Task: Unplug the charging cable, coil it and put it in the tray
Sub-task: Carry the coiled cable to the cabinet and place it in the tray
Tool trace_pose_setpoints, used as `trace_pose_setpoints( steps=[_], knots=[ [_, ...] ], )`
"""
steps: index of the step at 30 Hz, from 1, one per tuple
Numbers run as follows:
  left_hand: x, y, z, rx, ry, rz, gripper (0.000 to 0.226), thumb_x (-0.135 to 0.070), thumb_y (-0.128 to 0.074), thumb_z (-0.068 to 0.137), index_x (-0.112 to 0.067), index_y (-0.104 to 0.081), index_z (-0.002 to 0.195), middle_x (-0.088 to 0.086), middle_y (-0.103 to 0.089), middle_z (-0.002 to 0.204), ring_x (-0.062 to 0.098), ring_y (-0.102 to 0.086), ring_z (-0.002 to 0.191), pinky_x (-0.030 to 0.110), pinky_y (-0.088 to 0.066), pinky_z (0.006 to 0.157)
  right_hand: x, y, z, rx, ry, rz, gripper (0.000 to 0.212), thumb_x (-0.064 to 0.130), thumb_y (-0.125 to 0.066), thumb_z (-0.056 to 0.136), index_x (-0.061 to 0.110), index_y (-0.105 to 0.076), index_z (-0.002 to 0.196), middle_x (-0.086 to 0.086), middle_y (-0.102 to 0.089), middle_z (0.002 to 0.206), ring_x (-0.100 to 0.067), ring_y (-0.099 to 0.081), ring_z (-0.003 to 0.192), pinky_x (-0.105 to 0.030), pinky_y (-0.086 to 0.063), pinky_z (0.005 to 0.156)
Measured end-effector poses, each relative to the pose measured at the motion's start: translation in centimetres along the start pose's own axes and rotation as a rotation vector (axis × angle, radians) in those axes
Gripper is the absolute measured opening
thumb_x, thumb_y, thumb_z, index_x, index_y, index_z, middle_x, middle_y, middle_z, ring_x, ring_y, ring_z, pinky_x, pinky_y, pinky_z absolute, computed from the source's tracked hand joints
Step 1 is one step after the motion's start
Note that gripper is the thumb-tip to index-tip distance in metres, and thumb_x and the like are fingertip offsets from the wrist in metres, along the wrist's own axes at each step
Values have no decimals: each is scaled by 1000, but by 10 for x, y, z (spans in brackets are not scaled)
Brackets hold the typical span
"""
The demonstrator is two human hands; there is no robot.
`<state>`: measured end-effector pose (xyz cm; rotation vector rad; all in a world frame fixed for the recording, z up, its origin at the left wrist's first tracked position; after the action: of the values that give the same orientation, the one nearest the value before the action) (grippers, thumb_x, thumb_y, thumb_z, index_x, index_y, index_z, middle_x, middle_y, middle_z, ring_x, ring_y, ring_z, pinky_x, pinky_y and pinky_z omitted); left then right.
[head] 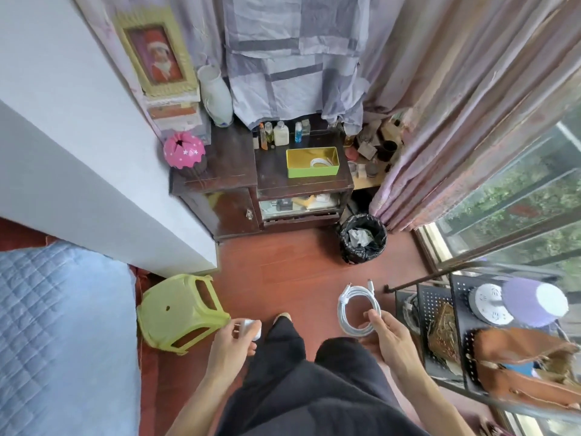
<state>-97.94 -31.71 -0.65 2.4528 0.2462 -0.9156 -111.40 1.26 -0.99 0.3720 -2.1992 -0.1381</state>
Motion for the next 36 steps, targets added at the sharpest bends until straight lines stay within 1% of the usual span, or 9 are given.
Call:
trace_pose_setpoints(
  steps=[4,10,13,16,20,27,32,34,36],
  knots=[
    [-56,3,50,69,-43,6,20,-37,-70,94,-18,-69,102,3,-78,87,16,-76,68,29,-61,68,38,-14,29,-39,11,14,26,34,-61,108,17,-79,97,-5,-79,77,-8,-71,58,-31,-54,62],
    [-135,-12,119,119,-105,29,22,-40,-74,90,-21,-71,100,-1,-79,79,13,-76,64,26,-61,64,81,-24,89,-60,-18,94,30,34,-60,108,12,-79,100,-13,-78,81,-14,-71,60,-30,-54,59],
    [-166,-29,151,131,-104,55,24,-38,-74,90,-19,-70,104,1,-79,82,14,-76,66,34,-65,72,102,-25,134,-45,-56,163,31,32,-62,107,6,-77,100,-12,-76,74,-19,-70,59,-43,-58,71],
    [-199,-47,174,142,-74,113,28,-41,-72,91,-20,-67,109,1,-78,91,12,-76,68,23,-61,68,126,-18,178,-40,-77,210,30,33,-66,106,6,-77,100,-4,-73,64,-14,-68,55,-49,-59,81],
    [-246,-66,201,142,-76,164,25,-40,-70,93,-23,-64,110,-4,-77,90,10,-75,69,8,-49,54,161,-15,221,-4,-117,229,32,38,-67,104,8,-77,103,-8,-75,67,-12,-70,55,-39,-55,71],
    [-292,-72,251,85,-34,129,23,-41,-71,91,-27,-65,108,-8,-75,91,6,-75,69,11,-50,58,225,-21,281,5,-68,73,29,30,-59,109,10,-76,97,0,-79,65,-4,-73,52,-12,-53,49],
    [-290,-58,292,59,51,147,20,-34,-68,96,-28,-62,113,-10,-68,98,11,-73,79,11,-53,60,249,-40,318,49,-95,33,33,29,-59,109,8,-77,90,-2,-74,61,-3,-65,45,-14,-48,46],
    [-292,-52,313,68,76,161,19,-31,-68,96,-25,-63,114,-7,-69,101,11,-73,81,14,-56,64,257,-48,332,48,-91,-52,39,33,-61,108,9,-74,80,-1,-71,57,-2,-59,44,-20,-45,50],
    [-298,-51,336,90,93,169,20,-30,-69,95,-24,-64,113,-5,-71,101,11,-73,81,18,-58,68,264,-54,348,26,-73,-164,40,36,-62,106,11,-72,77,-2,-74,57,-5,-63,49,-22,-47,55]
  ],
)
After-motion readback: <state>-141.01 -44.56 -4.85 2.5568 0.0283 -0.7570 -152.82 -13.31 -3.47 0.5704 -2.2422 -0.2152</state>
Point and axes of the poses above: each hand's wrist, its own z-axis towards the middle knuckle, its own y-axis out of the back of the hand, x = y × z, the point moved 7 cm from there along z, towards the middle knuckle
